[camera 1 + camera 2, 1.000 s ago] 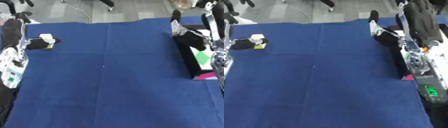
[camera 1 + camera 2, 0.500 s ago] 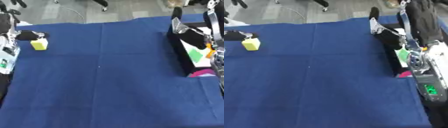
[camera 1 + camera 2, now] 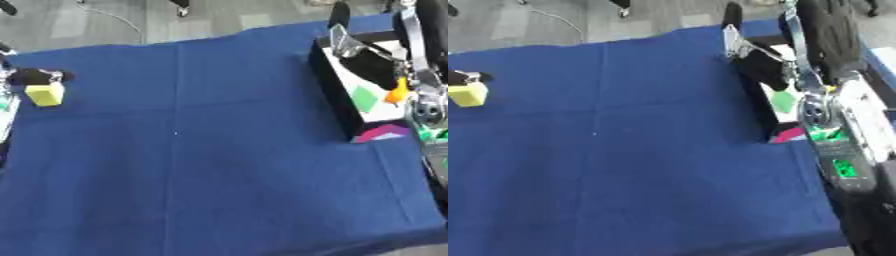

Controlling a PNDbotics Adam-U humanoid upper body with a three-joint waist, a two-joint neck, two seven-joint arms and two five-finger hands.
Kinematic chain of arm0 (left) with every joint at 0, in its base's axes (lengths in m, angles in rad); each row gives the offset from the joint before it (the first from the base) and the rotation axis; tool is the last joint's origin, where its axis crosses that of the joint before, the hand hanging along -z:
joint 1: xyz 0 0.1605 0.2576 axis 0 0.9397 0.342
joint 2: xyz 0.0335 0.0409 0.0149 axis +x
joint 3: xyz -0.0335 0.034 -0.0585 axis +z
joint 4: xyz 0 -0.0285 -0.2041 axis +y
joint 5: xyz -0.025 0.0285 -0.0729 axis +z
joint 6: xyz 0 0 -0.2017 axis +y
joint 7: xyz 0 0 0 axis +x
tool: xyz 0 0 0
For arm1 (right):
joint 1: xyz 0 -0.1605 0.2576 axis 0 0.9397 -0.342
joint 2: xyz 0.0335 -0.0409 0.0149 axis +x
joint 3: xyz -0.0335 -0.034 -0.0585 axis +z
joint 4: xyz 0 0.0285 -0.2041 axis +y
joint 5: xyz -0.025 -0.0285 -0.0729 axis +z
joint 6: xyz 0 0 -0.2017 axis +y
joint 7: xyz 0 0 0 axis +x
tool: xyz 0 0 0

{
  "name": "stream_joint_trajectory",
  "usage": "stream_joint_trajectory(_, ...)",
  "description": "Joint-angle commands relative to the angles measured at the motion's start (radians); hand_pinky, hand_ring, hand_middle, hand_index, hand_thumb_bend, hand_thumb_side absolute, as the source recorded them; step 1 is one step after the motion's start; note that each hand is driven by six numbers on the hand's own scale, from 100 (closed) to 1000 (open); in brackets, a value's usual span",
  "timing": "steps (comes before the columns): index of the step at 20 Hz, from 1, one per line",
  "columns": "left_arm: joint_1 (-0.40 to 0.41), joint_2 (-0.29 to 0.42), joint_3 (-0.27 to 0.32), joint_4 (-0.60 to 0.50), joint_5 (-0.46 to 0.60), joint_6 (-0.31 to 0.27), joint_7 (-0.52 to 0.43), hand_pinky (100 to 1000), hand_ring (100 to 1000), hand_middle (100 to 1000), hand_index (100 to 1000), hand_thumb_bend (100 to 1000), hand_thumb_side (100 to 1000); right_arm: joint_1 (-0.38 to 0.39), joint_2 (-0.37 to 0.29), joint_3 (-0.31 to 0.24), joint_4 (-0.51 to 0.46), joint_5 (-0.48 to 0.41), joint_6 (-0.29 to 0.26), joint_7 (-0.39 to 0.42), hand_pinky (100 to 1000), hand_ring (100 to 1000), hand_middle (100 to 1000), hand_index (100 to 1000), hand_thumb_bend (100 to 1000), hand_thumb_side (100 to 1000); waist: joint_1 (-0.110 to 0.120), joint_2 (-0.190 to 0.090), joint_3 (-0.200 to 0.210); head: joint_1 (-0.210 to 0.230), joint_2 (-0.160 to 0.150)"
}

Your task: Pick up the objects with one hand, pass them to the other hand, and then place them into the box on the other side of the table.

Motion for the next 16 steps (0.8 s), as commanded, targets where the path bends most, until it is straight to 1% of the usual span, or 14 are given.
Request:
stream_joint_trajectory(1, -0.037, 0.021, -0.008, 0.068, 0.035, 0.003, 0.051, 775, 674, 578, 815, 1000, 343, -0.017, -0.004, -0.011, -0.021, -0.008, 0.001, -0.006, 563, 869, 712, 916, 100, 451, -0.001, 0.005, -0.003, -0.007, -0.003)
stream_joint_trajectory(5, -0.049, 0.016, -0.001, 0.166, 0.079, -0.033, 0.111, 769, 665, 569, 805, 1000, 325, -0.017, -0.004, -0.011, -0.021, -0.012, 0.002, -0.008, 561, 870, 710, 916, 100, 459, 0.001, 0.007, -0.006, -0.009, -0.003)
stream_joint_trajectory(8, -0.053, 0.01, 0.003, 0.216, 0.115, -0.059, 0.155, 763, 655, 557, 794, 1000, 322, -0.016, -0.004, -0.012, -0.021, -0.013, 0.002, -0.008, 561, 870, 709, 915, 100, 459, 0.002, 0.008, -0.007, -0.011, -0.003)
stream_joint_trajectory(11, -0.054, 0.001, 0.002, 0.239, 0.154, -0.088, 0.196, 759, 646, 543, 779, 1000, 320, -0.015, -0.003, -0.012, -0.021, -0.013, 0.002, -0.008, 561, 870, 708, 915, 100, 458, 0.001, 0.008, -0.008, -0.011, -0.003)
stream_joint_trajectory(16, -0.056, -0.016, -0.002, 0.254, 0.226, -0.156, 0.268, 757, 637, 523, 761, 1000, 332, -0.014, 0.0, -0.013, -0.021, -0.014, 0.002, -0.006, 559, 870, 705, 914, 100, 458, -0.002, 0.011, -0.008, -0.014, -0.003)
